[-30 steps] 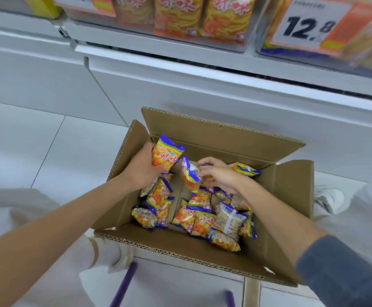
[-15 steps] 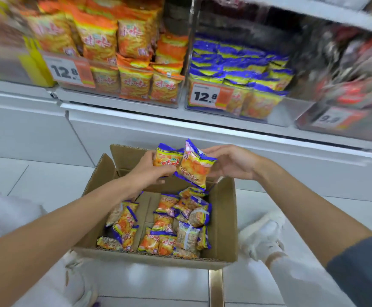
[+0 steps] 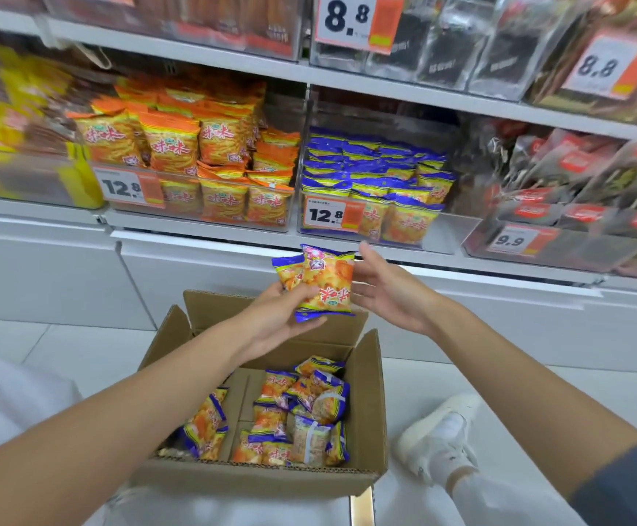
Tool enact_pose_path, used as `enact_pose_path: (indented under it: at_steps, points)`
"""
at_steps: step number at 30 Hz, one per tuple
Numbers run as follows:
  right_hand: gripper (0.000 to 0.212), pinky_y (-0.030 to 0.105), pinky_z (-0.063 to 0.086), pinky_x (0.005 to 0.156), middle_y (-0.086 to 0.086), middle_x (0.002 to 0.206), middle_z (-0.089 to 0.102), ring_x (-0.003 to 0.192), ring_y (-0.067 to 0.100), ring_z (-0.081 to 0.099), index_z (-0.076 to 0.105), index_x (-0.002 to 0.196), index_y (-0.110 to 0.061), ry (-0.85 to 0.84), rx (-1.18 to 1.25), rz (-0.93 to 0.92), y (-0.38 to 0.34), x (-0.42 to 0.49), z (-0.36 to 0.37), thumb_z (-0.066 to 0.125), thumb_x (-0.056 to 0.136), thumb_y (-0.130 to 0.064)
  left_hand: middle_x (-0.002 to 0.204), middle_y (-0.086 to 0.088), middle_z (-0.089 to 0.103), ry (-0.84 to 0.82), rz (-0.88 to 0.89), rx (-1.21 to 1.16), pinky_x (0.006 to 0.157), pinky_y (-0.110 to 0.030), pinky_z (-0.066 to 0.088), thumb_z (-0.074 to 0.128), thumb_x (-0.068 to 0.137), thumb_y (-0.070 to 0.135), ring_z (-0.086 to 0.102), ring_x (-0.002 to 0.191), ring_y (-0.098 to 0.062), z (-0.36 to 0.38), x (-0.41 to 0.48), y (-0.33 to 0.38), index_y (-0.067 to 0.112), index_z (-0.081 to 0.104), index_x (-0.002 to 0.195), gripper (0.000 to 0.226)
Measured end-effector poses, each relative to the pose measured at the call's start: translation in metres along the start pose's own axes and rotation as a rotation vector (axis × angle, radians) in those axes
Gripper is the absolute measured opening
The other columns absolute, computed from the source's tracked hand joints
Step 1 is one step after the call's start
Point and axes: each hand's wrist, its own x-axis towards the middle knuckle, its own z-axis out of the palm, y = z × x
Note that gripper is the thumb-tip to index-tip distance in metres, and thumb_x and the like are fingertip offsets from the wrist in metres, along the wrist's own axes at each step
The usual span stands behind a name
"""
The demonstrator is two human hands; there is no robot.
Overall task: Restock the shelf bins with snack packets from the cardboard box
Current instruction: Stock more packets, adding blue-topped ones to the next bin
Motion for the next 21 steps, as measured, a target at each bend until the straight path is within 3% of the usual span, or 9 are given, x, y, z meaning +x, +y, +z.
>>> enact_pose_path:
  at_steps: [3, 7, 10, 12, 14, 17, 19, 21]
  points:
    - [0.054, 0.045, 0.044, 0.105, 0.004, 0.124, 0.065, 0.115, 0.017, 0.061, 0.051, 0.136, -0.03, -0.02, -0.224, -0.014, 0.001, -0.008, 0.0, 0.071, 0.086, -0.031, 0.122, -0.01, 0.067, -0.046, 0.021, 0.052, 0.084, -0.036, 0.057, 0.074, 0.075, 0.018, 0.067, 0.109, -0.022, -0.001, -0.004, 0.007, 0.012, 0.049, 0.131, 0.061]
    - [0.052, 0.044, 0.052, 0.098, 0.013, 0.125, 0.06, 0.112, 0.024, 0.062, 0.056, 0.133, -0.03, -0.025, -0.366, -0.058, -0.011, -0.013, -0.007, 0.071, 0.087, -0.013, 0.116, -0.006, 0.069, -0.087, -0.005, 0.122, 0.089, -0.041, 0.055, 0.077, 0.069, 0.014, 0.066, 0.106, -0.02, -0.005, -0.013, 0.015, 0.015, 0.051, 0.129, 0.065]
    - [0.061, 0.036, 0.054, 0.087, 0.005, 0.12, 0.057, 0.108, 0.021, 0.057, 0.055, 0.135, -0.03, -0.065, -0.858, -0.127, -0.031, -0.02, -0.006, 0.075, 0.082, -0.012, 0.121, -0.007, 0.067, -0.168, -0.024, 0.27, 0.092, -0.043, 0.054, 0.077, 0.072, 0.03, 0.065, 0.109, -0.021, -0.008, -0.02, 0.026, 0.018, 0.051, 0.131, 0.065]
    - [0.077, 0.035, 0.054, 0.078, -0.001, 0.114, 0.053, 0.099, 0.016, 0.056, 0.042, 0.144, -0.03, -0.067, -1.191, -0.182, -0.044, -0.023, 0.006, 0.078, 0.077, -0.015, 0.12, -0.006, 0.068, -0.217, -0.038, 0.515, 0.091, -0.04, 0.055, 0.076, 0.077, 0.036, 0.067, 0.108, -0.02, -0.002, -0.023, 0.029, 0.023, 0.049, 0.13, 0.061]
    - [0.093, 0.038, 0.055, 0.067, -0.001, 0.112, 0.054, 0.087, 0.015, 0.057, 0.023, 0.149, -0.029, -0.045, -1.349, -0.214, -0.054, -0.028, 0.019, 0.076, 0.076, -0.011, 0.119, -0.001, 0.068, -0.229, -0.031, 0.701, 0.087, -0.035, 0.056, 0.073, 0.083, 0.034, 0.067, 0.108, -0.015, 0.008, -0.023, 0.029, 0.026, 0.047, 0.129, 0.053]
    - [0.101, 0.039, 0.054, 0.061, 0.004, 0.116, 0.055, 0.086, 0.017, 0.059, 0.01, 0.15, -0.032, -0.001, -1.434, -0.311, -0.065, -0.035, 0.024, 0.073, 0.077, -0.003, 0.118, 0.005, 0.065, -0.197, 0.016, 0.744, 0.085, -0.033, 0.058, 0.073, 0.085, 0.028, 0.064, 0.107, -0.011, 0.02, -0.021, 0.03, 0.026, 0.05, 0.124, 0.046]
    - [0.108, 0.043, 0.058, 0.071, 0.003, 0.129, 0.052, 0.097, 0.02, 0.061, 0.003, 0.152, -0.037, 0.016, -1.363, -0.352, -0.07, -0.038, 0.019, 0.074, 0.078, -0.004, 0.117, 0.005, 0.066, -0.218, 0.023, 0.722, 0.088, -0.035, 0.057, 0.074, 0.084, 0.024, 0.065, 0.107, -0.011, 0.024, -0.017, 0.031, 0.027, 0.051, 0.12, 0.042]
    - [0.114, 0.04, 0.057, 0.086, -0.002, 0.141, 0.046, 0.117, 0.018, 0.055, -0.004, 0.154, -0.038, 0.016, -1.255, -0.352, -0.07, -0.04, 0.01, 0.077, 0.079, -0.01, 0.12, 0.002, 0.064, -0.226, 0.026, 0.711, 0.089, -0.037, 0.057, 0.074, 0.084, 0.018, 0.064, 0.109, -0.014, 0.028, -0.014, 0.033, 0.025, 0.05, 0.123, 0.046]
